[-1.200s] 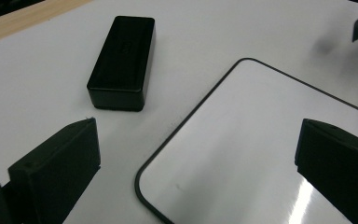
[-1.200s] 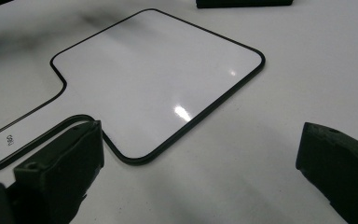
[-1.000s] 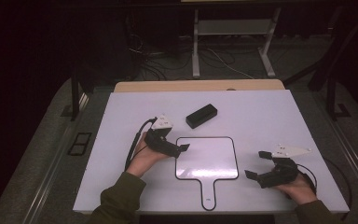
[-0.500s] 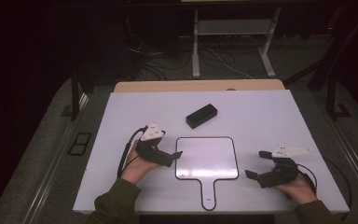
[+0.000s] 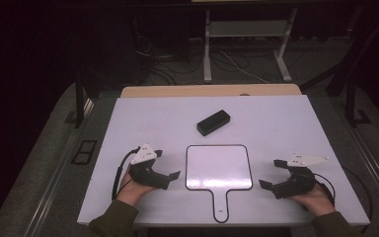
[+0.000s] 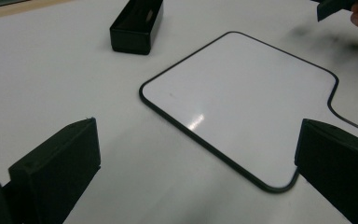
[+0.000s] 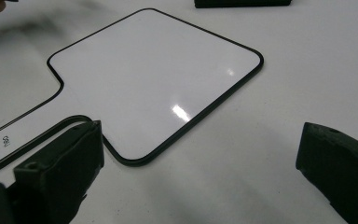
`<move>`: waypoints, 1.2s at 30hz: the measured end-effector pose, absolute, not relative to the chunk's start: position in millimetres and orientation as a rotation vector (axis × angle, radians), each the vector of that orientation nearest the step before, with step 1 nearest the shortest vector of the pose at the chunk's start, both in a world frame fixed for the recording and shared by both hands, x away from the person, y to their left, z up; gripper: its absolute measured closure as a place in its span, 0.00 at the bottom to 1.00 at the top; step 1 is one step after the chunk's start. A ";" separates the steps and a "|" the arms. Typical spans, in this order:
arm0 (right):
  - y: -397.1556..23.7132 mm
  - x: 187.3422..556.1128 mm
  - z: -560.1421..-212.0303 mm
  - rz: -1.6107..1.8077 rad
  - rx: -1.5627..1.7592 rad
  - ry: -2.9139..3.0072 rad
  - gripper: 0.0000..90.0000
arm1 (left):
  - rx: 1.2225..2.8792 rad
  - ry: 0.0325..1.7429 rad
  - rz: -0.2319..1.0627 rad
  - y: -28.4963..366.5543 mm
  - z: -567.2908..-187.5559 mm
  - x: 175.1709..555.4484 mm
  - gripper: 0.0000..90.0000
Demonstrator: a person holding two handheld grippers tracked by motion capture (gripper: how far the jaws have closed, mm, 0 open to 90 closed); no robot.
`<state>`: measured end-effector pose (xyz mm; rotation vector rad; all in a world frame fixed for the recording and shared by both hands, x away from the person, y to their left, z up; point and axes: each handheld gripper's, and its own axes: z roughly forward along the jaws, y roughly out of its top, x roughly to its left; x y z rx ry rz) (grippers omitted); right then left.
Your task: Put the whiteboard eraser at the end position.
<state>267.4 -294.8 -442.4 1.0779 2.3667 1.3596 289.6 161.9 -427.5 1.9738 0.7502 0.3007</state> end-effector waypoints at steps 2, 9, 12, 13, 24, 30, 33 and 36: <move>-294.7 267.3 -442.4 1.359 1.077 2.367 0.00 | 1.975 0.755 0.298 163.8 -429.2 285.9 0.00; -294.5 267.4 -442.8 1.354 1.082 2.367 0.00 | 1.975 0.785 0.297 169.5 -436.5 277.4 0.00; -294.4 267.3 -442.9 1.353 1.083 2.369 0.00 | 1.973 0.789 0.292 170.0 -438.2 275.3 0.00; -294.4 267.2 -442.9 1.352 1.083 2.368 0.00 | 1.977 0.790 0.290 170.0 -438.4 274.7 0.00; -295.3 267.7 -443.4 1.354 1.087 2.365 0.00 | 1.999 0.784 0.278 168.2 -441.1 275.7 0.00; -295.3 267.7 -443.6 1.352 1.088 2.366 0.00 | 2.006 0.784 0.273 167.7 -441.5 276.1 0.00; -295.3 267.5 -443.4 1.352 1.087 2.366 0.00 | 2.011 0.780 0.271 167.5 -441.4 276.2 0.00; -295.3 267.3 -443.3 1.353 1.087 2.367 0.00 | 2.013 0.778 0.271 167.3 -441.5 276.4 0.00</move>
